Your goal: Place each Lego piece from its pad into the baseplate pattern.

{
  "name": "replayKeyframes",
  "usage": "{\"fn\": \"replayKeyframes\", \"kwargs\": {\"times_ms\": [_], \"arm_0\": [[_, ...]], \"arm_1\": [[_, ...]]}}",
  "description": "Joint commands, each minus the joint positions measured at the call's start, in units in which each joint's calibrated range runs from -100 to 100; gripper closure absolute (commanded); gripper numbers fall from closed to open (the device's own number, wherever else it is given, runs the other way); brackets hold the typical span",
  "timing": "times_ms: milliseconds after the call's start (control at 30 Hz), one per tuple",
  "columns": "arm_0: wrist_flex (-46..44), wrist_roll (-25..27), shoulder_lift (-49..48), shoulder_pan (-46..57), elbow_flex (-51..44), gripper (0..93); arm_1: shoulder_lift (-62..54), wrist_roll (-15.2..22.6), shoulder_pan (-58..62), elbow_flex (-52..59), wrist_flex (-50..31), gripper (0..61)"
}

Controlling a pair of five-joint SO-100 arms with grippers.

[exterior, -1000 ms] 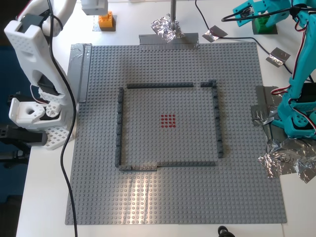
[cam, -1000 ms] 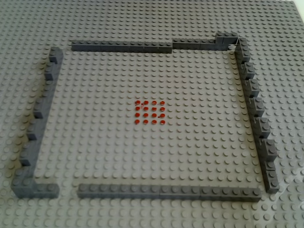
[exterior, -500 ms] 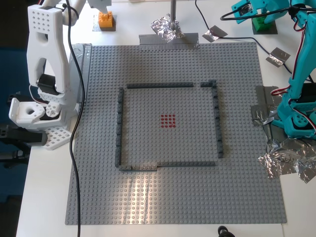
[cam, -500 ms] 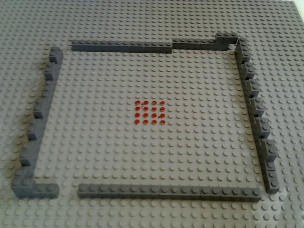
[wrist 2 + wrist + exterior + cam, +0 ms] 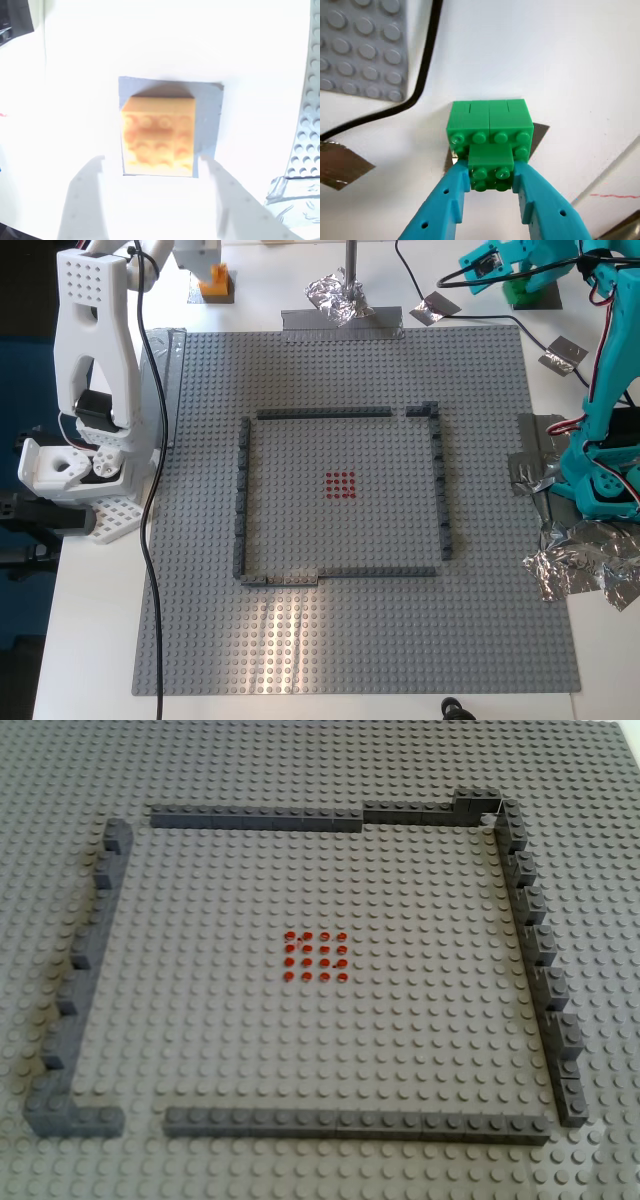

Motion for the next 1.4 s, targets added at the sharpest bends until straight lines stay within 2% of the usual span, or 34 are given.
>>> {"fn": "replayKeyframes", "kwargs": {"times_ms": [0, 300, 500, 667, 767, 967, 1167, 1367], "arm_0": [[5.58, -0.28, -5.82, -2.49, -0.09, 92.2], [6.96, -0.28, -11.57, -4.74, 0.09, 91.8], [6.96, -0.28, -16.12, -7.64, 2.17, 92.1], [6.96, -0.28, -23.42, -10.40, 8.94, 92.1], [6.96, -0.33, -28.74, -12.21, 13.91, 92.1], [6.96, -0.42, -36.04, -15.11, 20.68, 92.2], [8.10, -1.40, -42.82, -19.76, 25.46, 92.1], [9.97, -1.45, -48.14, -24.83, 29.08, 92.2]], "arm_1": [[-2.09, -0.05, 0.07, 0.74, -1.96, 37.9], [-1.92, 0.93, 0.43, 0.38, -3.34, 38.6], [-1.83, 1.46, 0.58, 3.00, -6.27, 41.1], [-1.40, 2.59, 0.72, 3.45, -7.16, 49.3], [-1.92, 2.63, 0.94, 3.18, -7.33, 59.9], [-4.06, 2.05, 1.67, 1.28, -4.07, 61.2], [-15.48, -1.22, 4.42, 0.83, 3.58, 61.2], [-32.90, -3.91, 10.74, 13.65, 11.88, 61.2]]}}
